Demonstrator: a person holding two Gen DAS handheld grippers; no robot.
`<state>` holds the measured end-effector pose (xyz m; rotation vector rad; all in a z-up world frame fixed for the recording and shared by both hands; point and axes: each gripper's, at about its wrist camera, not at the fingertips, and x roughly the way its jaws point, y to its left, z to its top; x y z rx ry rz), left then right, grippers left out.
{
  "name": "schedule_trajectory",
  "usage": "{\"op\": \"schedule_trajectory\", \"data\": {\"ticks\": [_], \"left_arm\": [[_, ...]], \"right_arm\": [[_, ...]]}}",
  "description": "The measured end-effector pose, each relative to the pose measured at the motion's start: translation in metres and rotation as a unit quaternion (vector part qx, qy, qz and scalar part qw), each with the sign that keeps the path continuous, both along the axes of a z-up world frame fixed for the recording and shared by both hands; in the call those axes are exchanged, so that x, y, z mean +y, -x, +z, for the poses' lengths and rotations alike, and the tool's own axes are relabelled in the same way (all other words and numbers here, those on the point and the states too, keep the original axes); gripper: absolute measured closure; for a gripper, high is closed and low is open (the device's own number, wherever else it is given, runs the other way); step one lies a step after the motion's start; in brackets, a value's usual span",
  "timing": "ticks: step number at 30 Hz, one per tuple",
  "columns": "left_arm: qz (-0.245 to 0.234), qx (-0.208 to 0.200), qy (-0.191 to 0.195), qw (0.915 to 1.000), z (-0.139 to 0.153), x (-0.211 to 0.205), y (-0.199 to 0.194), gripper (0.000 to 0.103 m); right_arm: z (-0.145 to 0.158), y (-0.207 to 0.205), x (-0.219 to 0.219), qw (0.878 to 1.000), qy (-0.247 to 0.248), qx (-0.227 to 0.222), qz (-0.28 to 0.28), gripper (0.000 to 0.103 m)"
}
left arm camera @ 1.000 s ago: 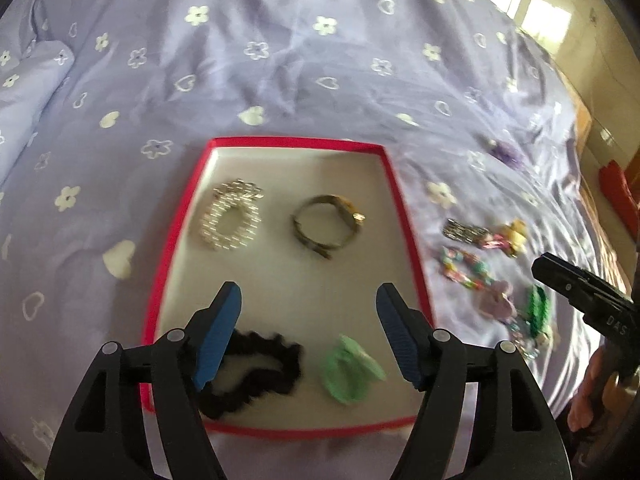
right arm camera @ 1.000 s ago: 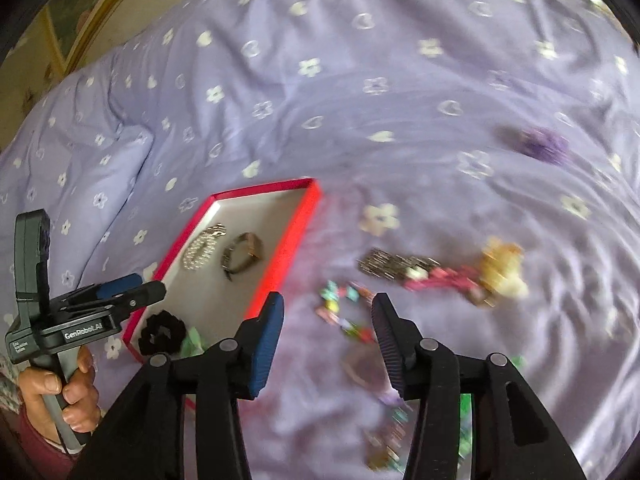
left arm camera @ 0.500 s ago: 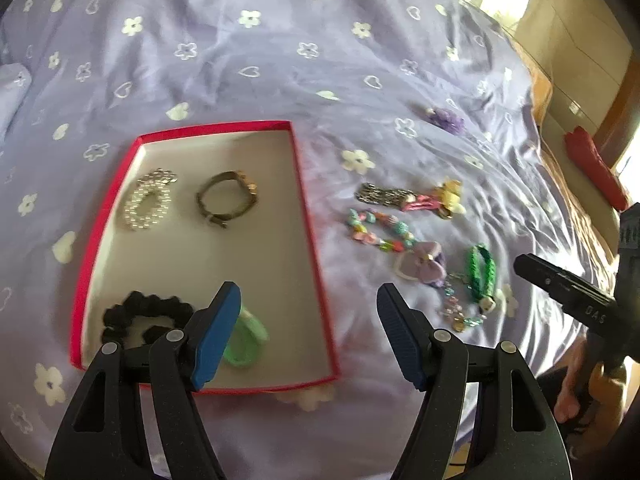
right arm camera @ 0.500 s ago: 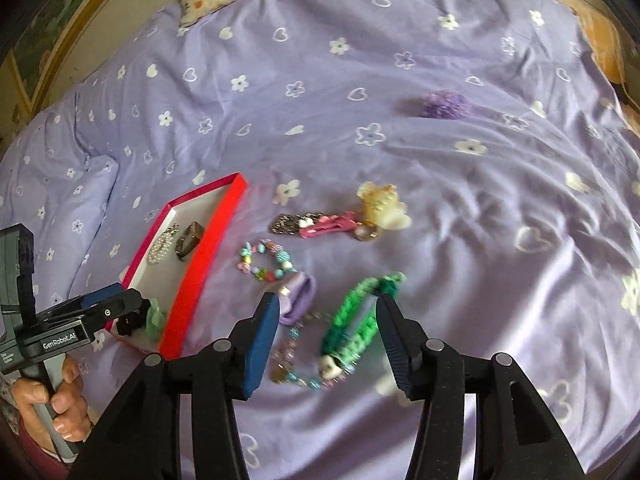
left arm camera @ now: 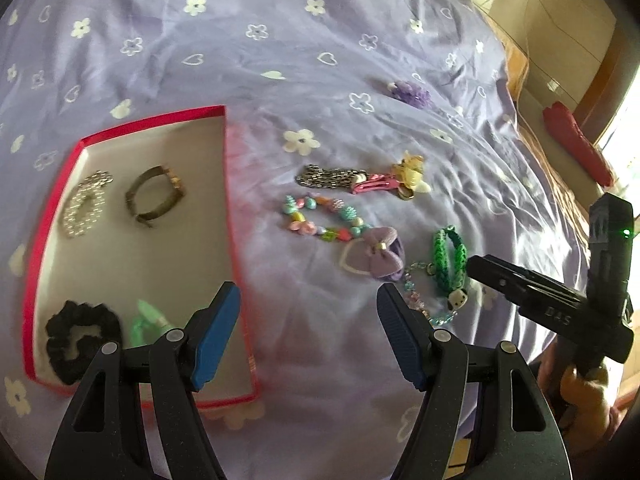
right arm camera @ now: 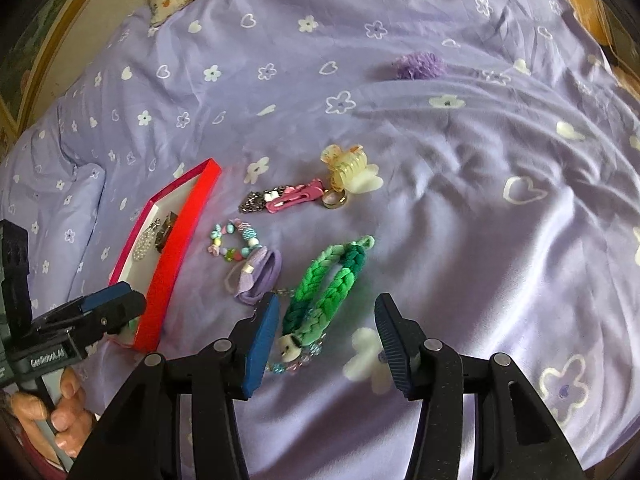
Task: Organize jewelry
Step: 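Grasp the lilac bow hair tie with the left tool while the right tool grasps the green braided tie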
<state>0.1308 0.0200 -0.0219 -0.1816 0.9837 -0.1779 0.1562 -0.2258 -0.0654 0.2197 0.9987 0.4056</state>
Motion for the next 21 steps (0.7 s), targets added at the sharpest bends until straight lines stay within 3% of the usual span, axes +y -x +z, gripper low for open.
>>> {"op": "schedule_trajectory", "data": {"ticks": [2,8,13,16,18,21], "left_arm": [[-0.006,0.005,0.007,0.9999,-0.003,-0.005,-0.006,0.033],[-0.032,0.021,0.015,0.9992,-0.014,-0.025,-0.026,0.033],[-0.047,0.027,0.012,0.9984,-0.023,-0.040,-0.041,0.035],[-0.053,0.035,0.007,0.9979,-0.031,-0.047,-0.051,0.045],[-0.058,0.040,0.007,0.9975,-0.037,-0.049,-0.056,0.058],[-0.071,0.049,0.016,0.9961,-0.046,-0.053,-0.061,0.073]], "right_arm": [[-0.003,-0.004,-0.003,1.000,-0.003,0.004,-0.006,0.063],[-0.007,-0.012,-0.005,1.000,-0.021,0.014,-0.006,0.072],[-0.013,-0.019,-0.003,0.999,-0.025,0.024,-0.004,0.073],[-0.019,-0.022,0.000,0.999,-0.025,0.030,-0.003,0.074],[-0.021,-0.024,0.000,0.999,-0.028,0.032,-0.003,0.076],[-0.023,-0.025,0.000,0.999,-0.028,0.031,-0.004,0.084]]}}
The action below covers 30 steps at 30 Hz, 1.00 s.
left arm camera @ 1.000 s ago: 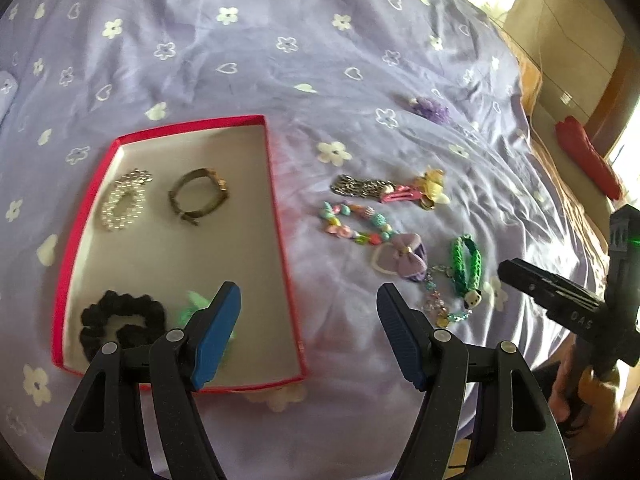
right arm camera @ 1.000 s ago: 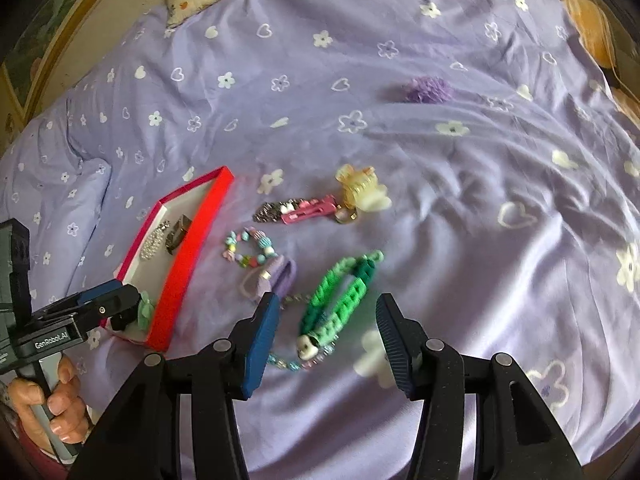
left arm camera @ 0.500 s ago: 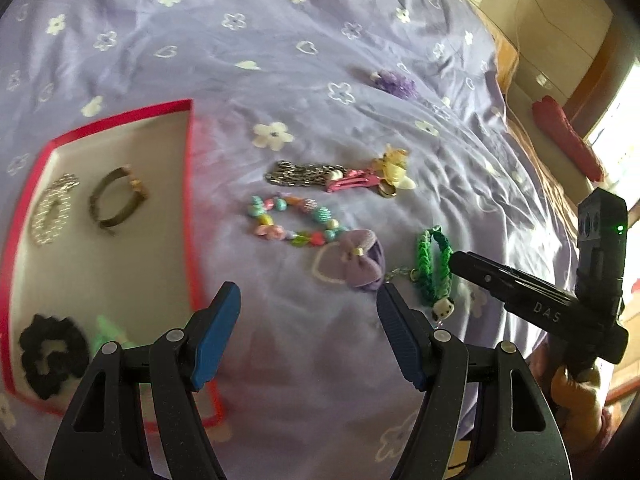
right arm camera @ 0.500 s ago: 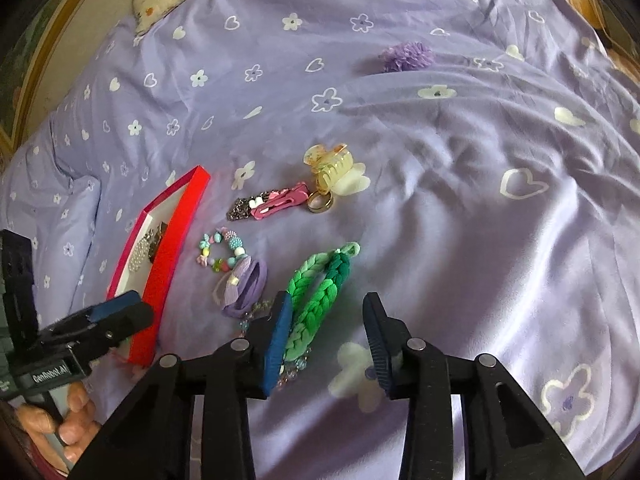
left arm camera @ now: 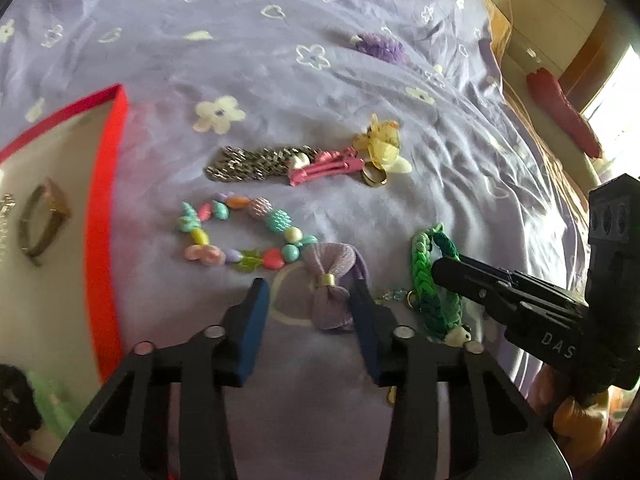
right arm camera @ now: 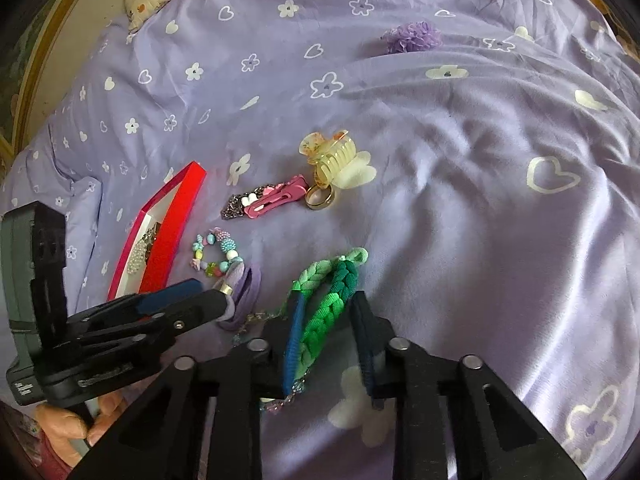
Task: Organize jewelry
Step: 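Grasp the lilac bow hair tie with the left tool while the right tool grasps the green braided tie, then carry both ties into the red box and open both tools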
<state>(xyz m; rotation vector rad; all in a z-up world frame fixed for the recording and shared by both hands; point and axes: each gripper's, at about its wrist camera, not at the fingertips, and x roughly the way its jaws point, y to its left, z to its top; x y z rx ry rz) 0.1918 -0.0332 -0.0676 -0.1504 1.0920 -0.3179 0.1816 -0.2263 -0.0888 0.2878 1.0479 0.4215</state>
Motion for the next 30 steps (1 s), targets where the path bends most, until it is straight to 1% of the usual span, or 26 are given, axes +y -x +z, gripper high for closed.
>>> {"op": "schedule_trajectory", "data": {"ticks": [1,2,3,6,10,14,19,30], "left_arm": [[-0.004,-0.001,0.001,1.0000,-0.001,-0.002,0.001,0.077],[-0.013,-0.003,0.004,0.9999,-0.001,-0.005,0.002,0.090],[-0.019,-0.005,0.008,0.9998,0.000,-0.007,0.004,0.092],[-0.026,-0.021,-0.007,0.9994,0.005,-0.010,0.011,0.093],[-0.019,-0.033,0.005,0.9993,0.016,-0.001,0.022,0.094],[0.001,-0.047,0.019,0.9987,0.029,0.015,0.035,0.094],[0.031,-0.061,0.032,0.9971,0.043,0.039,0.052,0.094],[0.089,-0.087,0.032,0.9918,0.060,0.089,0.087,0.094]], "right_arm": [[0.000,0.000,0.000,1.000,0.001,0.000,-0.001,0.088],[0.000,0.001,0.000,1.000,0.002,-0.002,-0.002,0.092],[0.000,0.001,-0.001,1.000,0.000,-0.003,-0.003,0.092],[0.004,0.004,-0.003,1.000,-0.008,-0.010,-0.008,0.093],[0.016,0.009,-0.004,1.000,-0.015,-0.025,-0.007,0.093],[0.029,0.014,-0.002,0.999,-0.024,-0.038,-0.003,0.093],[0.039,0.020,0.012,0.998,-0.027,-0.047,0.013,0.093],[0.044,0.031,0.054,0.997,-0.035,-0.045,0.058,0.093]]}}
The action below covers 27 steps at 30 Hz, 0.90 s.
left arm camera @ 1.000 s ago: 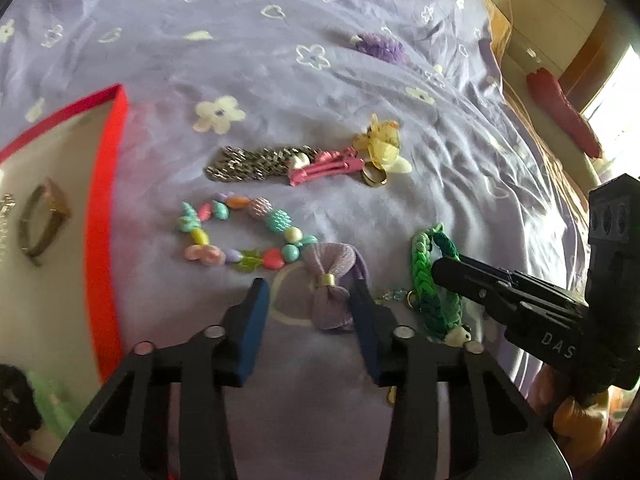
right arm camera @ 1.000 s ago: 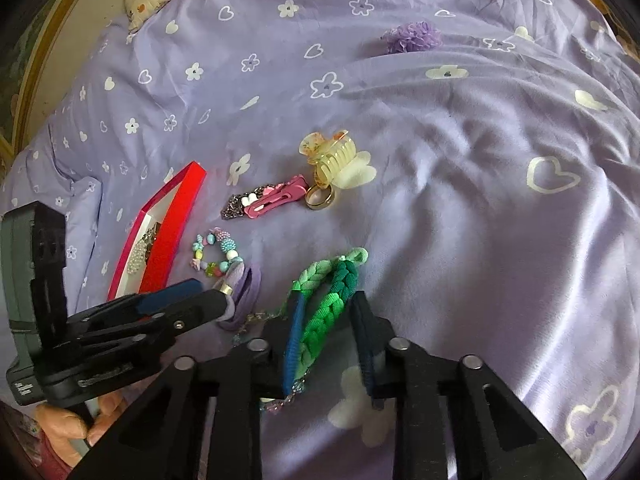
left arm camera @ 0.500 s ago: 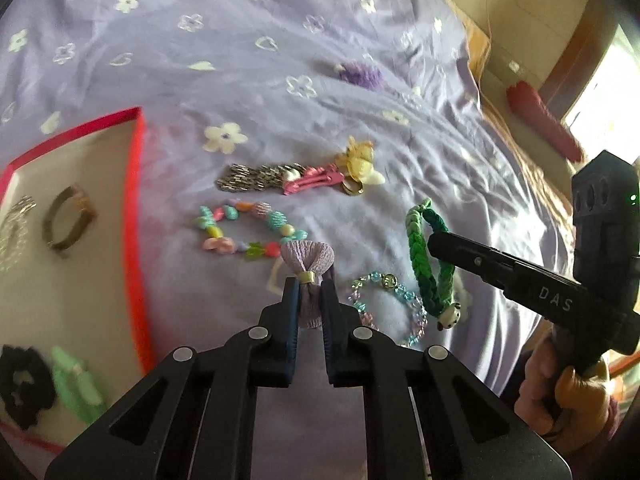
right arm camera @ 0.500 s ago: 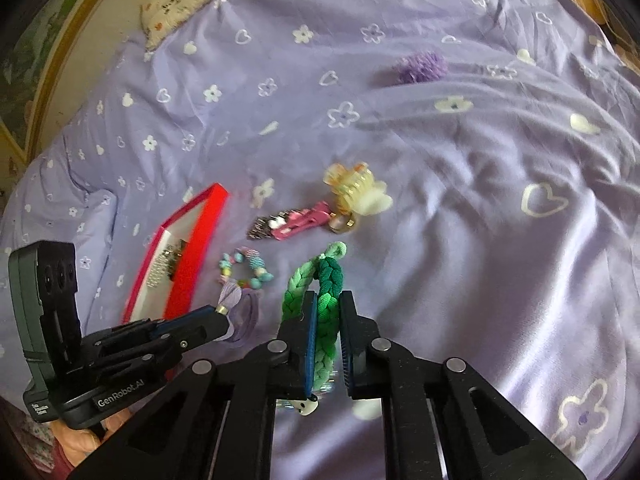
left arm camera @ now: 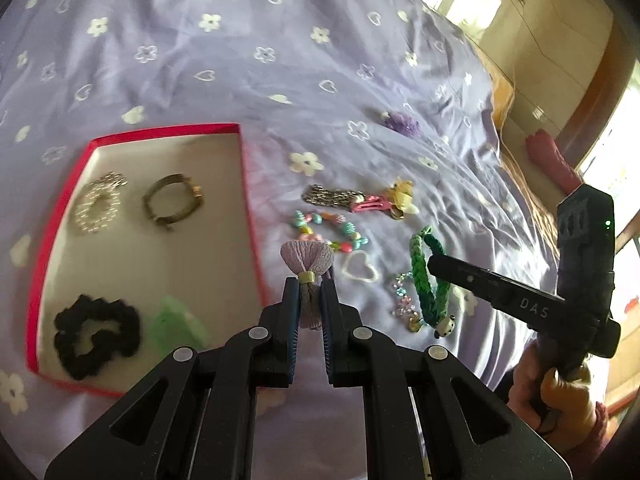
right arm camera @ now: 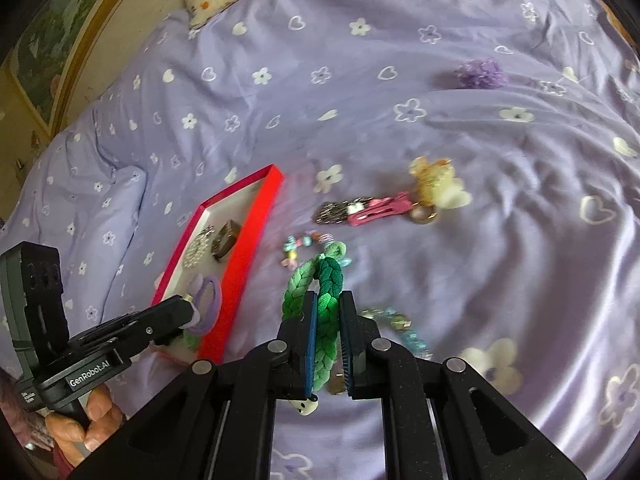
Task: Organize jewelry
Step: 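Carry both ties into the red box and open both tools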
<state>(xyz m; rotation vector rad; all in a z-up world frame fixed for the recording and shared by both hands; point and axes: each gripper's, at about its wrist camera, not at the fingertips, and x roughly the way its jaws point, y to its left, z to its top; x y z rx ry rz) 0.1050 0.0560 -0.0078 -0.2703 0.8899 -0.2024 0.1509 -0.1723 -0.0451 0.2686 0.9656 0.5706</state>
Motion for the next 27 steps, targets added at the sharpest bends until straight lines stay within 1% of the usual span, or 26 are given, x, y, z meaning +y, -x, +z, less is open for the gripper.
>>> {"op": "schedule_trajectory", "data": {"ticks": [4,13,21,27], "left_arm": [[0.020,-0.005,-0.004,0.9998,0.003,0.018,0.011,0.094],[0.060,-0.011,0.006,0.9981,0.004,0.059,0.023,0.094],[0.093,-0.012,0.008,0.9955,0.001,0.094,0.028,0.094],[0.110,-0.007,0.006,0.9939,-0.005,0.116,0.023,0.094]], "right_arm": [[0.002,0.004,0.019,1.000,0.001,-0.004,0.020,0.093],[0.005,0.011,0.068,0.998,0.005,-0.009,0.067,0.093],[0.009,0.010,0.109,0.995,0.010,-0.016,0.101,0.093],[0.009,0.002,0.138,0.993,0.013,-0.016,0.120,0.093]]}}
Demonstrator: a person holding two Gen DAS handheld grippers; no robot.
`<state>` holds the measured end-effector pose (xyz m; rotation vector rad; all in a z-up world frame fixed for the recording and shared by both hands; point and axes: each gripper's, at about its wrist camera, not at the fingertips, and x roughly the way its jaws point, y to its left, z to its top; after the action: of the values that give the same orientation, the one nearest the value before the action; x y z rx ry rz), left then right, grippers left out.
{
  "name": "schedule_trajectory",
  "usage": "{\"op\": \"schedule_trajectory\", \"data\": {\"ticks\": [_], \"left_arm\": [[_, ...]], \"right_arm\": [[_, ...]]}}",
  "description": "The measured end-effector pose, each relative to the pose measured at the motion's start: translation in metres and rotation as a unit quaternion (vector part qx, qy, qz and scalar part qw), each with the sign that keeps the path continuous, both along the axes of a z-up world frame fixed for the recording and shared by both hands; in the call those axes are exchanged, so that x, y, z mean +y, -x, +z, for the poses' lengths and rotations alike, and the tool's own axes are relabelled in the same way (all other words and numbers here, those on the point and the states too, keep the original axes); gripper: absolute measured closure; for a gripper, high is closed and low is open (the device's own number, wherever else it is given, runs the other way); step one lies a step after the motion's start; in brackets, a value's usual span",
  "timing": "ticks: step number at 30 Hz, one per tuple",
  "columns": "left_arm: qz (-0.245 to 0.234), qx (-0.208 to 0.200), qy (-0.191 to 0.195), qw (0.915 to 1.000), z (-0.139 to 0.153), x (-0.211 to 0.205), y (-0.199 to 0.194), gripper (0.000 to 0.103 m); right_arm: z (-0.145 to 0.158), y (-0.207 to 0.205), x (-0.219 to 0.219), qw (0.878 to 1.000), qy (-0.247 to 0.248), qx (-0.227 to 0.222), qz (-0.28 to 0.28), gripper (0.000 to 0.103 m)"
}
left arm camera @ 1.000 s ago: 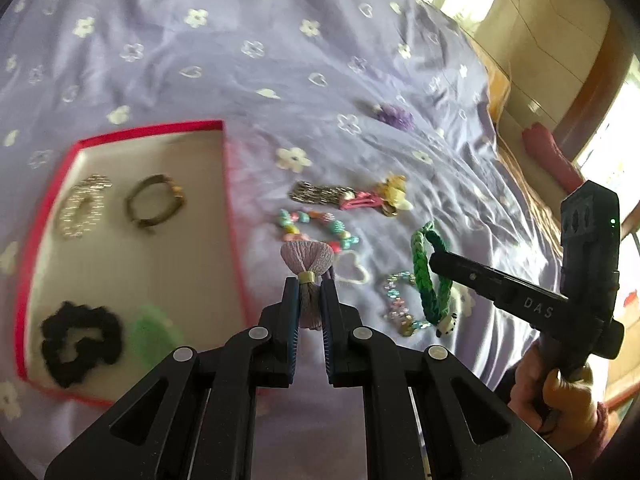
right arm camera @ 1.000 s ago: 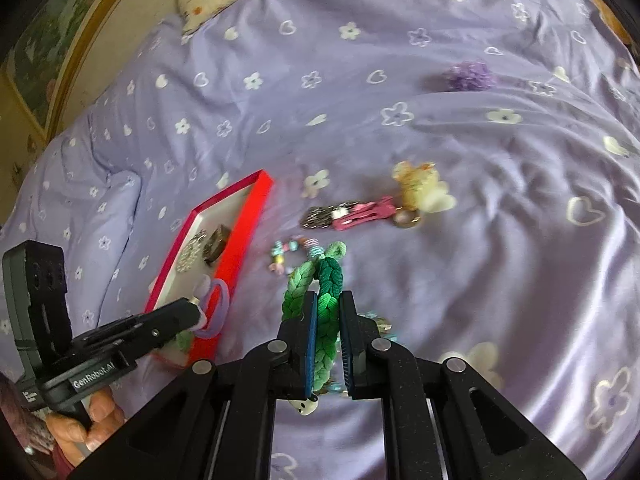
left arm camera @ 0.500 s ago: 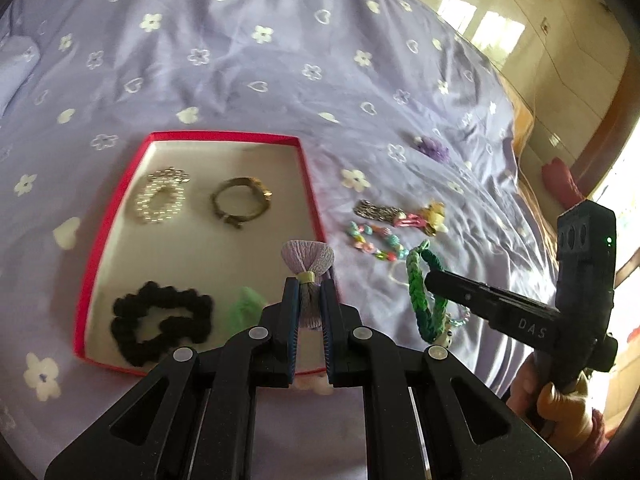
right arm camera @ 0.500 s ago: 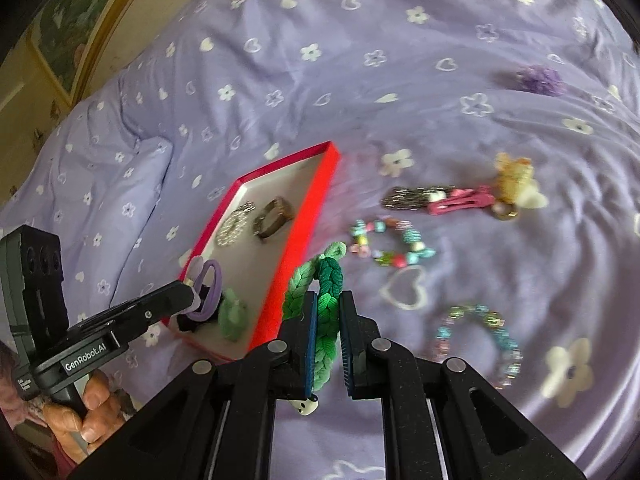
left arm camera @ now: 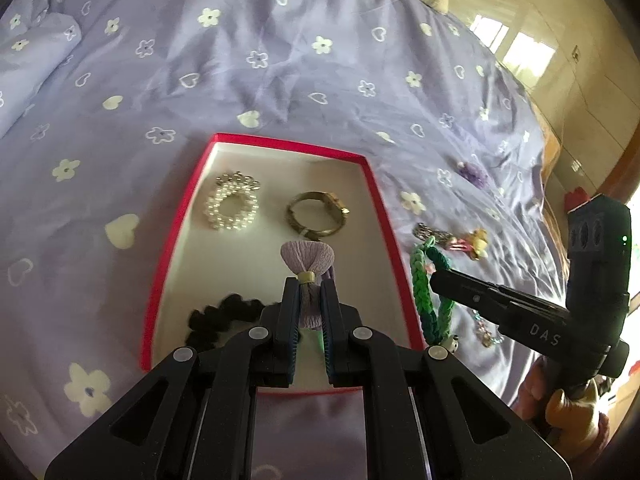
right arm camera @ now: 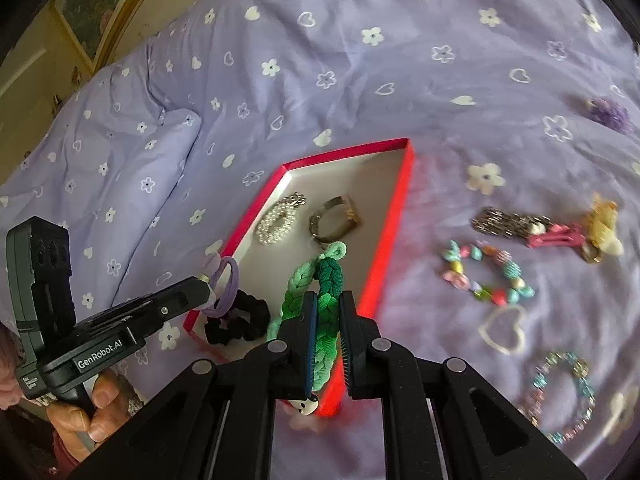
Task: Organize jewelry
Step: 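Carry both ties into the red box and open both tools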
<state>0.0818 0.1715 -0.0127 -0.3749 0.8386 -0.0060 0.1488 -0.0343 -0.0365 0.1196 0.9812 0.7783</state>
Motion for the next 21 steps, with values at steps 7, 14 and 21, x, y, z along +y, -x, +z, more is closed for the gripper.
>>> {"op": "schedule_trajectory", "data": {"ticks": [7,14,21], "left_arm": [[0.010,0.009,-0.005,0.9999,-0.010,0.020,-0.017,0.094],[0.018,0.029,-0.017,0.9993,-0.029,0.037,-0.050,0.094],[0.024,0.052,-0.020,0.9981,-0.050,0.049,-0.069,0.094]], "right_arm": [[-0.004,-0.017,0.033,1.000,0.008,-0.004,0.017,0.093],[-0.023,-0.043,0.062,0.999,0.034,0.005,0.025,0.093],[-0.045,-0.054,0.074,0.998,0.056,0.017,0.031,0.093]]}}
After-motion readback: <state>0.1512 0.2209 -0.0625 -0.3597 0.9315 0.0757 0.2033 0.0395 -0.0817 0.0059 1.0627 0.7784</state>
